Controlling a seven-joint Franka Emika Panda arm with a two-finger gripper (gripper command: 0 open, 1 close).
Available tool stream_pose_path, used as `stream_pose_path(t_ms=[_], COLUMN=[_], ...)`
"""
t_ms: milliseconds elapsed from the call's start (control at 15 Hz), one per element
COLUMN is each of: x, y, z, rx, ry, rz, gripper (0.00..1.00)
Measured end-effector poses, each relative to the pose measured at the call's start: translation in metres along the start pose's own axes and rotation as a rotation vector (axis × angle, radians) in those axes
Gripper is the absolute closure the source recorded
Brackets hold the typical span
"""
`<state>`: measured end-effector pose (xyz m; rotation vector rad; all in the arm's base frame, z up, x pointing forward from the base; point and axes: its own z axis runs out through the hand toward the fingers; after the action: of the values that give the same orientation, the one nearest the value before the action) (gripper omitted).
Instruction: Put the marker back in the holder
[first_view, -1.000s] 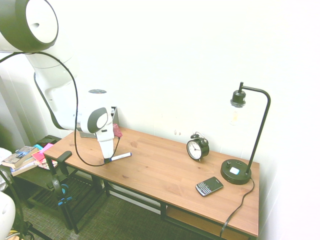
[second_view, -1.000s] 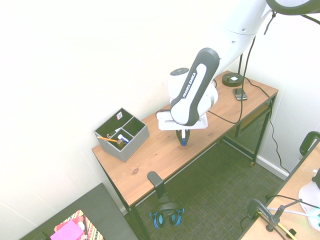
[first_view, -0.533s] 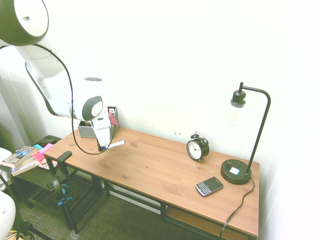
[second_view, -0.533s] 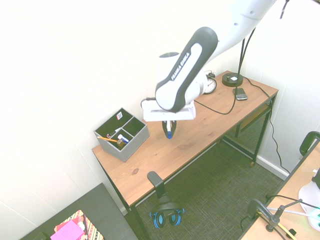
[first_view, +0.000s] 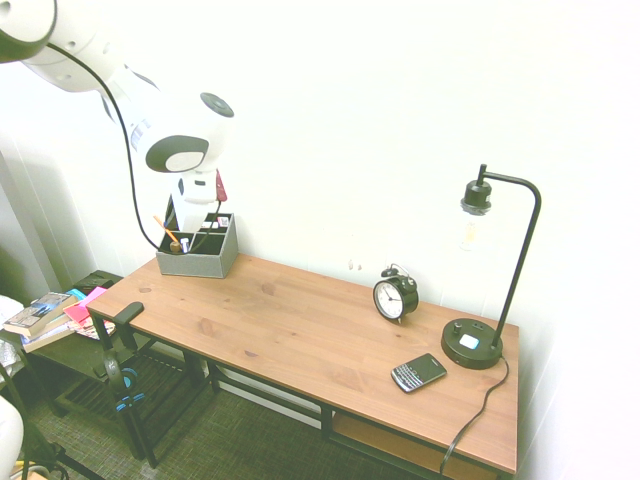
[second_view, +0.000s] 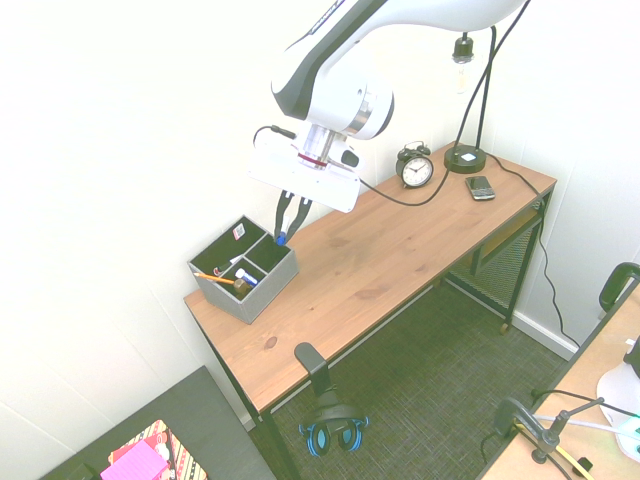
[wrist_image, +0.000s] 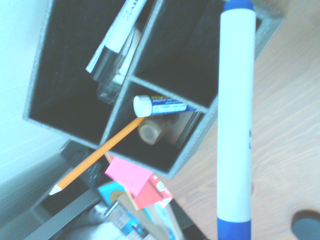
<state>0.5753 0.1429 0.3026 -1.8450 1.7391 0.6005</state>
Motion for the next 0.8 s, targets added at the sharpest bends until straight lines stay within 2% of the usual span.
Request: stream_pose_path(t_ms=[133,200,733,800], x=[0.002,0.004,0.040,0.044], y=[-0.008,-0.012,-0.021,-0.022], z=[0.016,0.021,0.052,0.057], rx=[-0.018,-0.025,-0.054,-0.058], ry=[-0.110,-0.130,-0.143,-0.144], rz=[0.009,0.015,0.076,0.072], gripper=[1.00,1.00,1.00,0.00])
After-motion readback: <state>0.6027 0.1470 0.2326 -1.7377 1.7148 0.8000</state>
